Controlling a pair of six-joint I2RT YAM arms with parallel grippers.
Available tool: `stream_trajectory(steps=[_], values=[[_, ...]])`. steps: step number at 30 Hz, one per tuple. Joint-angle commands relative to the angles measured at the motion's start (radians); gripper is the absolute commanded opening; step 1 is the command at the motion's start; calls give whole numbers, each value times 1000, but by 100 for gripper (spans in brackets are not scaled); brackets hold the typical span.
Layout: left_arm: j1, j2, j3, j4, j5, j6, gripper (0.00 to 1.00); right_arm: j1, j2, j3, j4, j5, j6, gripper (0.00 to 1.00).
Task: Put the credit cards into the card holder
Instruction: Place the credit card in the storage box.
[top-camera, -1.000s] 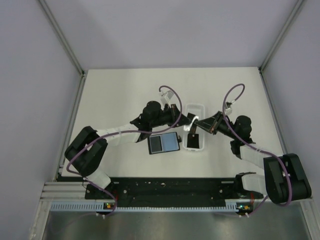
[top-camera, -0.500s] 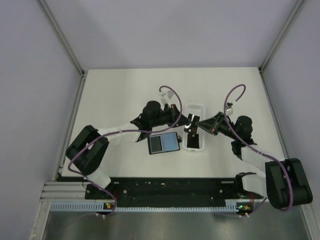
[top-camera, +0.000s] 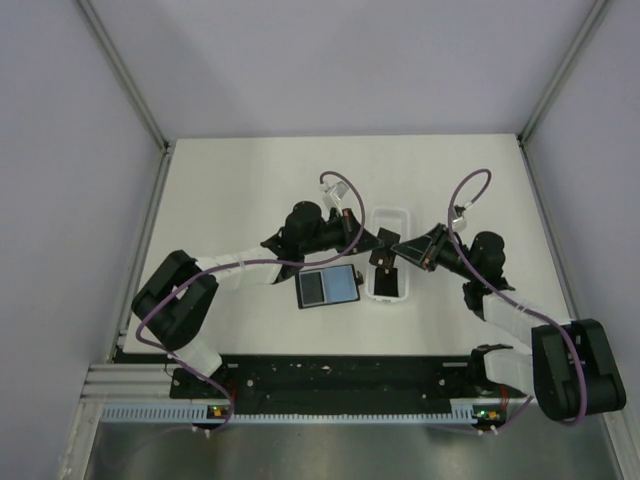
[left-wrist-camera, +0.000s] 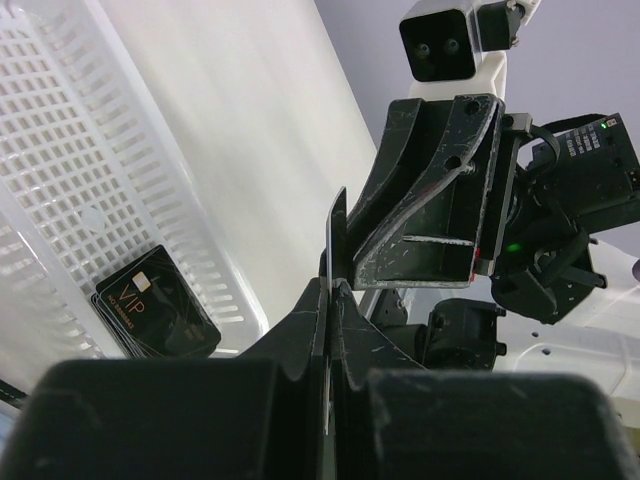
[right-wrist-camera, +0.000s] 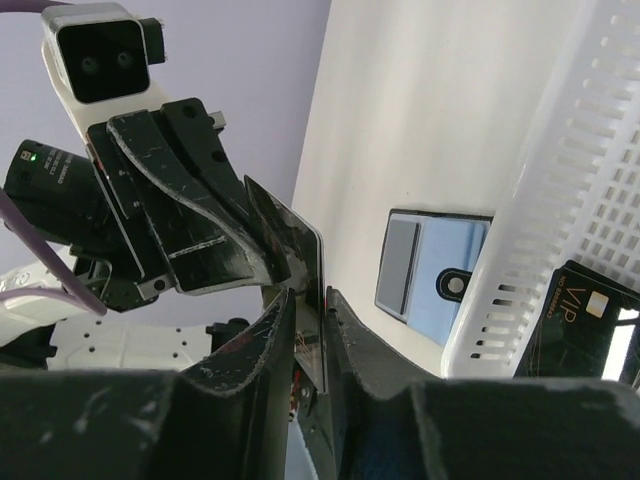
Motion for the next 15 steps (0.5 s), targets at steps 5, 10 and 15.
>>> stream_trajectory(steps=[5, 10, 15], values=[[36, 2, -19, 46, 27, -11, 0, -2, -54, 8, 130, -61, 13, 21], [48, 9, -20, 61, 42, -18, 0, -2, -54, -2, 184, -86, 32, 16], [60, 9, -27, 69, 47, -28, 0, -2, -48, -3, 218, -99, 44, 16]])
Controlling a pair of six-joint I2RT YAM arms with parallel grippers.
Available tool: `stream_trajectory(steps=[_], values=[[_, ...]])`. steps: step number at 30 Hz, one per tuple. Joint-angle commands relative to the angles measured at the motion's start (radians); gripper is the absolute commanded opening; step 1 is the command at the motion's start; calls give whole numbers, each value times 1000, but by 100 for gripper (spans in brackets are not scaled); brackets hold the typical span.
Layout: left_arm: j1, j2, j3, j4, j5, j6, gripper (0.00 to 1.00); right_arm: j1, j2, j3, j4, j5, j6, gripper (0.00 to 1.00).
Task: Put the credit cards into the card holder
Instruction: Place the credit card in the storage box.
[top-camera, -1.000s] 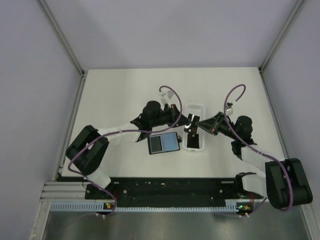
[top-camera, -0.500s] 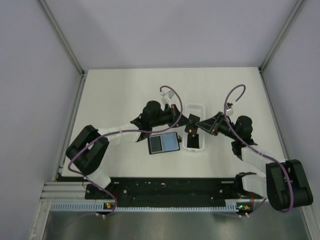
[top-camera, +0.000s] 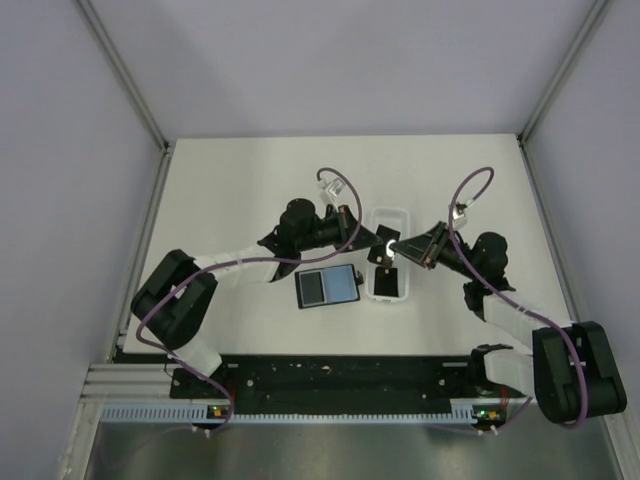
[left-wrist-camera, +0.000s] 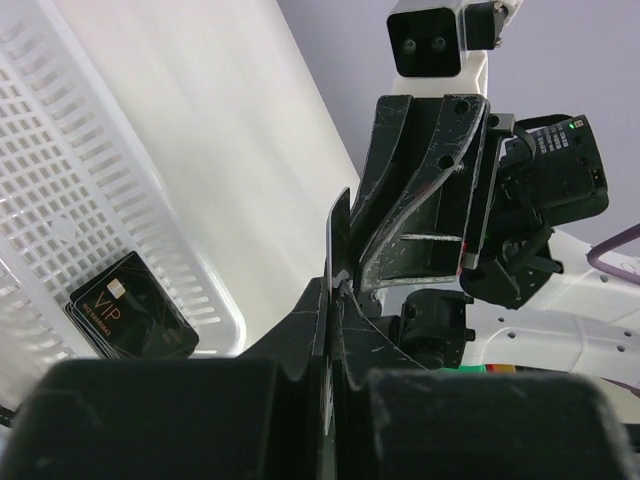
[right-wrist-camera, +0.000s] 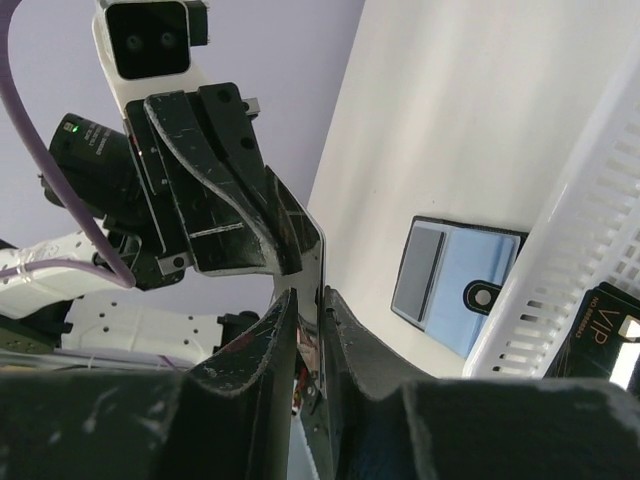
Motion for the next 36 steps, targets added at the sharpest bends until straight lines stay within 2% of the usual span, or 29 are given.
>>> stream_trajectory(steps=[1, 11, 14, 19, 21, 26, 30, 36], values=[[27, 11, -19, 8, -34, 12, 0, -1, -32, -6, 160, -74, 30, 16], [42, 35, 14, 19, -16, -1, 0, -1, -21, -5, 216, -113, 53, 15], [47, 43, 23, 17, -13, -4, 0, -1, -23, -5, 220, -123, 51, 19], [50, 51, 34, 8, -7, -1, 1, -1, -23, -3, 228, -128, 54, 20], [53, 52, 31, 5, -7, -1, 15, -1, -24, -3, 230, -125, 54, 18], [59, 58, 27, 14, -3, -1, 31, -1, -19, -5, 231, -123, 54, 9], [59, 74, 32, 22, 4, -8, 34, -2, -13, -8, 233, -116, 54, 7], [57, 101, 38, 49, 16, -21, 34, -1, 11, -8, 236, -99, 53, 3]])
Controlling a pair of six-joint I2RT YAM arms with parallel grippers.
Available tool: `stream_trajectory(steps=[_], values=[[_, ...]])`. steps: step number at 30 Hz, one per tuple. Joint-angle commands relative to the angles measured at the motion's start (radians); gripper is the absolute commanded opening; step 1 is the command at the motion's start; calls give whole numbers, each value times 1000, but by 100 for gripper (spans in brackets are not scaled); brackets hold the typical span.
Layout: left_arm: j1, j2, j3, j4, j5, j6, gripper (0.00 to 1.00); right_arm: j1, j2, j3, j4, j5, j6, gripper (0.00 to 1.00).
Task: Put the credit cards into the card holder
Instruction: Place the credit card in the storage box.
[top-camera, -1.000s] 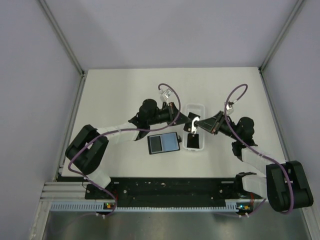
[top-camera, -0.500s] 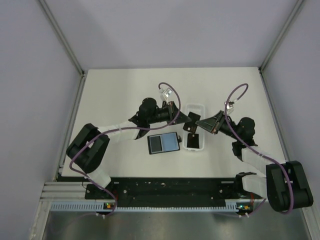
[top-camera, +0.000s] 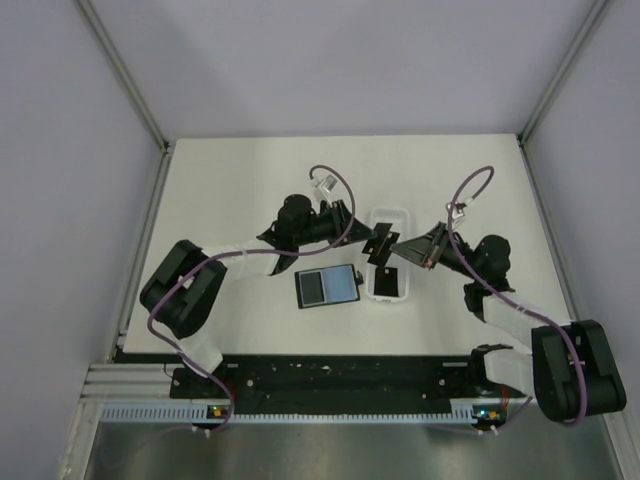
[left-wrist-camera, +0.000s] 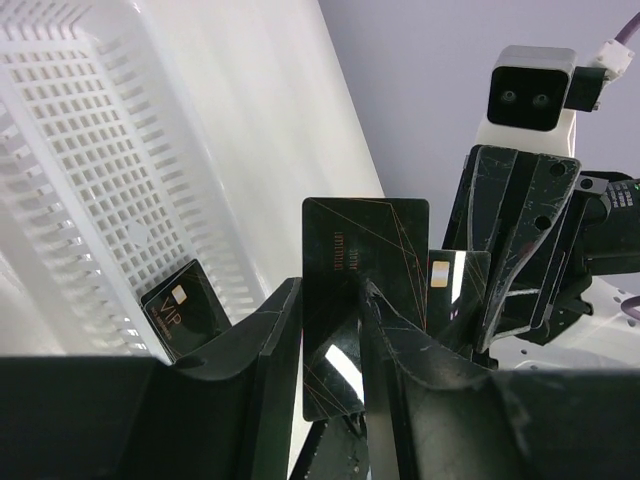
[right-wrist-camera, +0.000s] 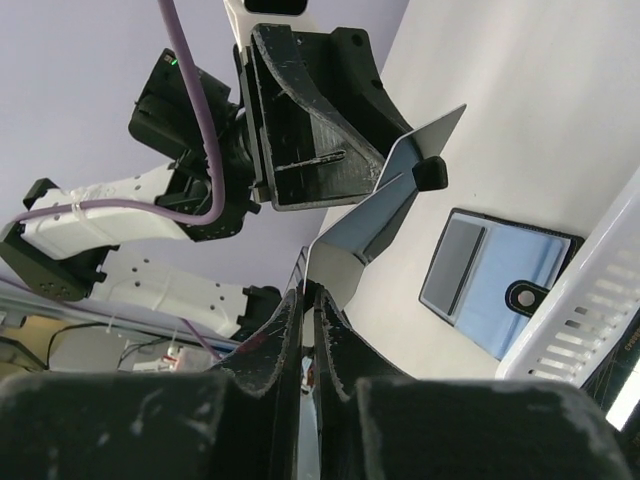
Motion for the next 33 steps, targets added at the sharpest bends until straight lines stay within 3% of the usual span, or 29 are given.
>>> stream_trajectory(steps=[1, 6, 10, 15, 17, 25, 33], values=[[-2, 31, 29, 34, 3, 3, 33, 1, 12, 4, 98, -10, 0, 2], [-4, 56, 34, 64, 15, -14, 14, -2, 12, 2, 43, 11, -29, 0], [-4, 77, 43, 87, 26, -33, 0, -10, -49, 17, -175, 80, -128, 0], [-5, 90, 43, 101, 32, -39, 0, -10, -150, 83, -577, 234, -332, 0], [-4, 93, 43, 104, 30, -40, 0, -11, -176, 96, -658, 284, -372, 0], [-4, 96, 43, 106, 33, -40, 0, -10, -190, 113, -800, 374, -441, 0], [-4, 47, 20, 52, 7, -4, 0, -11, -140, 152, -852, 329, -501, 0]])
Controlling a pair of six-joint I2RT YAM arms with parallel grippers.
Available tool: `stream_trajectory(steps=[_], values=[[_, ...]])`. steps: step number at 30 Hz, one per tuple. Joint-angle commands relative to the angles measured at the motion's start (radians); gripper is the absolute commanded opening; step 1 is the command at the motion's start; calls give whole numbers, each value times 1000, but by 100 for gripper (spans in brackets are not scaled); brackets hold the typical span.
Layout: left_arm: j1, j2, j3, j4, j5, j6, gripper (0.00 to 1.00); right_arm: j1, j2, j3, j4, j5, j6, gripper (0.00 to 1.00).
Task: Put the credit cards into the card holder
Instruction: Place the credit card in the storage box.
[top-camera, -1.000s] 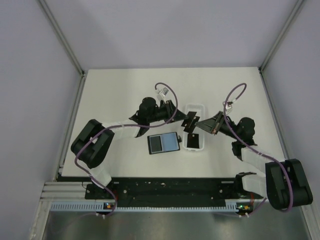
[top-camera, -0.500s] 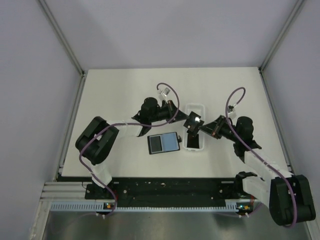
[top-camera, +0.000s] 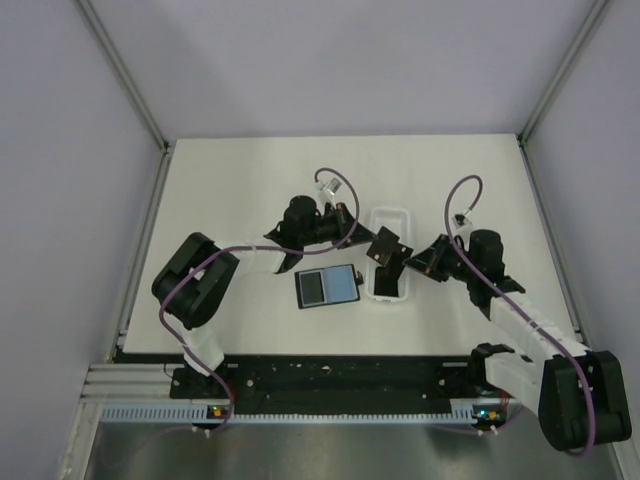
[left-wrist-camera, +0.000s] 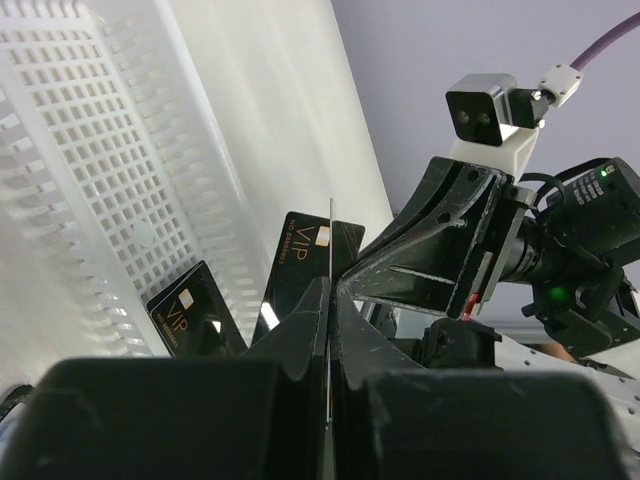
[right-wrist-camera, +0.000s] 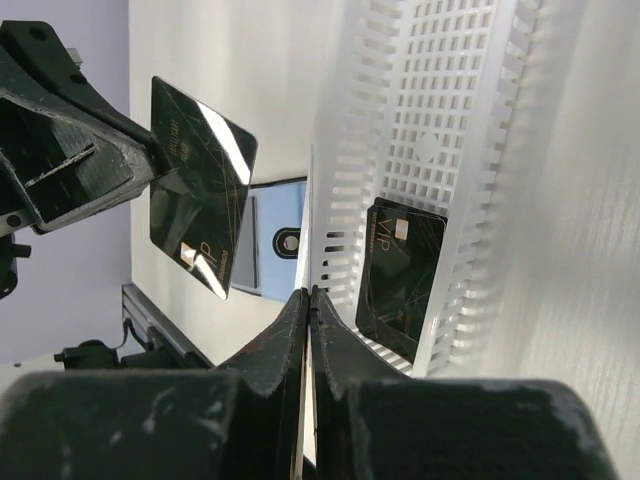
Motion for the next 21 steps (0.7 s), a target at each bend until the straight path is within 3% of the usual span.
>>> stream_trajectory(steps=[1, 4, 8, 14, 21], values=[[-1, -48, -12, -8, -22, 38, 0, -4, 8, 68, -31, 1, -62, 0], [-1, -65, -29, -20, -29, 45, 0, -5, 2, 68, -60, 14, -76, 1], [1, -80, -49, -14, -29, 40, 0, -5, -11, 82, -110, 39, -105, 31], [-2, -120, -72, -20, -25, 40, 0, -4, -110, 103, -137, 29, -109, 58], [-4, -145, -90, 44, -9, -18, 0, -4, -107, -33, 279, -151, 134, 60]])
